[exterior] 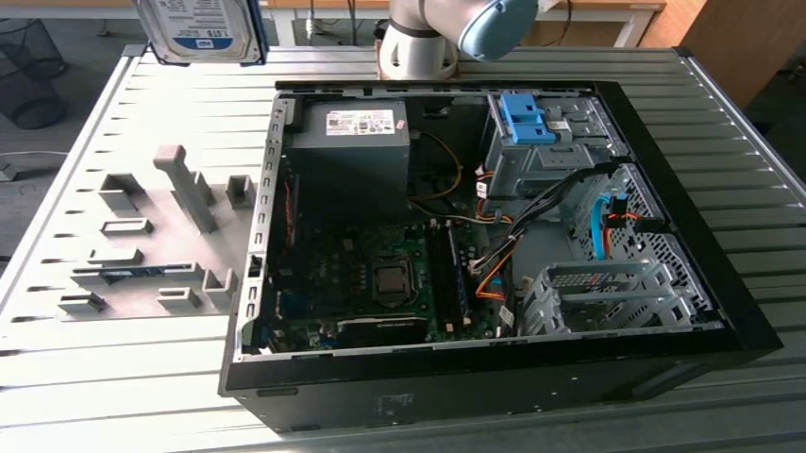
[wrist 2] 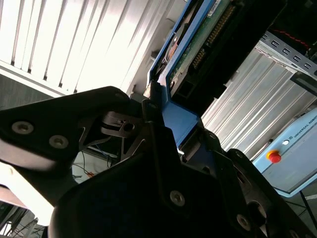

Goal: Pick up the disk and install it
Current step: 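Pick up the disk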

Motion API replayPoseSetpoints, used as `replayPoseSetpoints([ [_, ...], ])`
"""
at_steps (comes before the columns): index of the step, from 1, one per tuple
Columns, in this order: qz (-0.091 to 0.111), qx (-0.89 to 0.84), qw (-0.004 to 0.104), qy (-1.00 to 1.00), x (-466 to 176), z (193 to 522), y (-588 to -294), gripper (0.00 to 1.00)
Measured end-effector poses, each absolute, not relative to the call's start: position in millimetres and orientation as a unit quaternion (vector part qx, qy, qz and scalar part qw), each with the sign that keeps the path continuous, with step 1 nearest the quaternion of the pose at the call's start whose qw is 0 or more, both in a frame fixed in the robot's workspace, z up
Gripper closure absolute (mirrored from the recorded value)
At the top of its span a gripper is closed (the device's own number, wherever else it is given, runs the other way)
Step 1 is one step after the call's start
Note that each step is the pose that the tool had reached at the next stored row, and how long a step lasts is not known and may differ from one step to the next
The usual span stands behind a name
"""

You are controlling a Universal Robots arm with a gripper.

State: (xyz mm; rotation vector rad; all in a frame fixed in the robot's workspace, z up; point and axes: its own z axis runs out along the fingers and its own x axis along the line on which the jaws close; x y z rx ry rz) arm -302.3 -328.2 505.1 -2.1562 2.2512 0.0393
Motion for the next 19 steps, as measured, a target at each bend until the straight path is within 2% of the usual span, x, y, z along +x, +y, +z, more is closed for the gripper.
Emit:
replayPoseSetpoints([
  [19,0.013,-0.692,0.012,0.722,-292.4,505.1,-328.2,0.63],
])
